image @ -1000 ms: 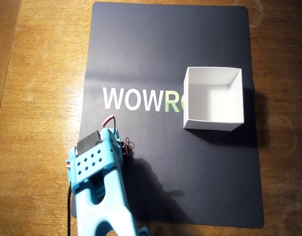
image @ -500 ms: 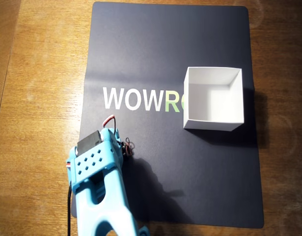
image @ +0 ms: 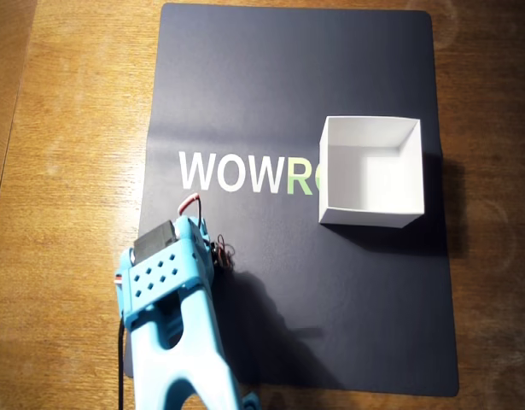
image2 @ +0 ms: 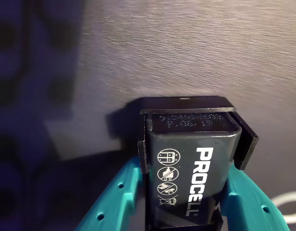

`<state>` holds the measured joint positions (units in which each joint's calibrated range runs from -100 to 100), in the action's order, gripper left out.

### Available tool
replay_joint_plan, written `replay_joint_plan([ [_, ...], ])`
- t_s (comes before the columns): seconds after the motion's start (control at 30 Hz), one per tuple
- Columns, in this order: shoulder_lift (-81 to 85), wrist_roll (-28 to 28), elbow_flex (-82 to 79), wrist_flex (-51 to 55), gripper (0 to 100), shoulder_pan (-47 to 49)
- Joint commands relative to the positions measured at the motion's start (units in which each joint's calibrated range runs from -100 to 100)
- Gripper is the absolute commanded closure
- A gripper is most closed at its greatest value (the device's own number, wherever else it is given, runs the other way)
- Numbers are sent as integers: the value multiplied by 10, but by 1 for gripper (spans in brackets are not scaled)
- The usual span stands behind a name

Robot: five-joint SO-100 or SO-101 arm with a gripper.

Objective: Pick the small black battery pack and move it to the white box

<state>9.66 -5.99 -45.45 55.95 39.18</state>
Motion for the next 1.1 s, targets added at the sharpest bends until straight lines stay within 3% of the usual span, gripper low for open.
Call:
replay_joint_plan([
  [0.0,22,2,73,-4,94,-26],
  [0.5,92,11,126,-3,94,-89],
  [0.63,92,33,156,-5,94,-133],
  [1.07,92,29,272,-5,94,-301],
])
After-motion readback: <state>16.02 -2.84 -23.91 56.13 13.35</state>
